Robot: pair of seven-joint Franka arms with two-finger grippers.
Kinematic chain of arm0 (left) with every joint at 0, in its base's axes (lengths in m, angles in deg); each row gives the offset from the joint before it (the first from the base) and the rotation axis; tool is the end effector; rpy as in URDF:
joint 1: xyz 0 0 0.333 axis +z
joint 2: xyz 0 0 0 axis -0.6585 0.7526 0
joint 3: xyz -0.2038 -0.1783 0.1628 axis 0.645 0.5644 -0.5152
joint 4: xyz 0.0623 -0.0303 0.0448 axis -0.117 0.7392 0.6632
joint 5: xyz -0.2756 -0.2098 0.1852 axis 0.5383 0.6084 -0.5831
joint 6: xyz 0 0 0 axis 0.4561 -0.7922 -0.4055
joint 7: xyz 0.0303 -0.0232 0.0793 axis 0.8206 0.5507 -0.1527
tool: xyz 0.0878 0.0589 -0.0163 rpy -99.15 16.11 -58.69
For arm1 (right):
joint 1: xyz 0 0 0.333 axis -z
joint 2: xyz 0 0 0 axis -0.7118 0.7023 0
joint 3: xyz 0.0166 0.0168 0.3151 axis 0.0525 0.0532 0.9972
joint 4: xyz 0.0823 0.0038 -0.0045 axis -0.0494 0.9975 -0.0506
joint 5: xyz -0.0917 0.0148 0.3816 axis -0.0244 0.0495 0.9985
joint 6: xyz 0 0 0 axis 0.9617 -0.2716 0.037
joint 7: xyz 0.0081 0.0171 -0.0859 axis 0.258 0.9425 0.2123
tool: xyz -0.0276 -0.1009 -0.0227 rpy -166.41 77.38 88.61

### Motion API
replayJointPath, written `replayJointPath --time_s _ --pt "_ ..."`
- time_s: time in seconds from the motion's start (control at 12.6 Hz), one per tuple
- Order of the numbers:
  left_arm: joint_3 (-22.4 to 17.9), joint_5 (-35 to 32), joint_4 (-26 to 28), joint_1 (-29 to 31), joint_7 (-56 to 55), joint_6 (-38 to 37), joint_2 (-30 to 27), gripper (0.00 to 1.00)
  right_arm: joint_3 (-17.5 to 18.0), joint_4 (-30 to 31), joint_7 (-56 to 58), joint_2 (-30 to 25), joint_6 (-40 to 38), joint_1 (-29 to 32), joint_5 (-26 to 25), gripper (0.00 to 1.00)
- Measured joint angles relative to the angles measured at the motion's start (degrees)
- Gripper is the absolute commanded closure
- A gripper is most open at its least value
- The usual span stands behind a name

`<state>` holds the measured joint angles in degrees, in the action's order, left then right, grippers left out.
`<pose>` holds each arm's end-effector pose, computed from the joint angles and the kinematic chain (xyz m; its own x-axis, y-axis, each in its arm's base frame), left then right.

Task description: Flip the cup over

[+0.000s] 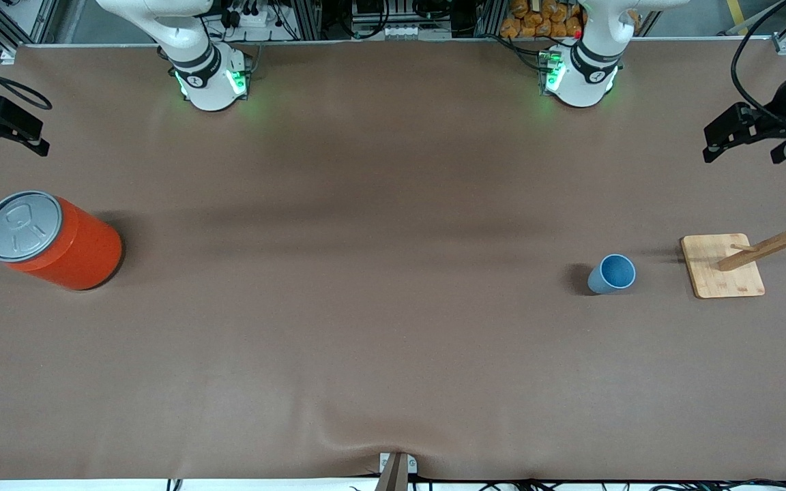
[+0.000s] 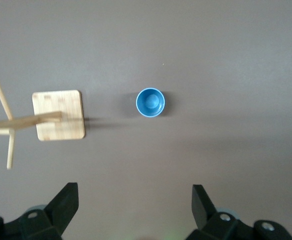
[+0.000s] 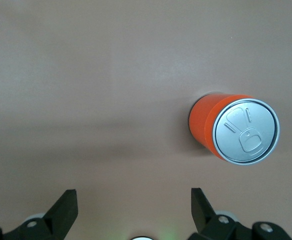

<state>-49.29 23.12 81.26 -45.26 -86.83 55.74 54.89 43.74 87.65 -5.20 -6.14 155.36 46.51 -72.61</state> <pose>0.5223 -0.0474 0.6653 0.9998 -0.0107 0.0185 -0.0102 -0.9995 -0.0292 0.5248 -0.0027 0.6814 0.9997 -0.0044 -0.0245 -0.0038 -0.9997 0.0230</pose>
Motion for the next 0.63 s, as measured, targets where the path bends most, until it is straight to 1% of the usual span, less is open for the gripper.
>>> replayJointPath --time_s 0.63 --pt "0.0 0.0 0.3 -1.1 -1.9 -0.5 -0.5 0.0 0.0 0.2 0.0 0.1 0.1 0.0 0.1 0.0"
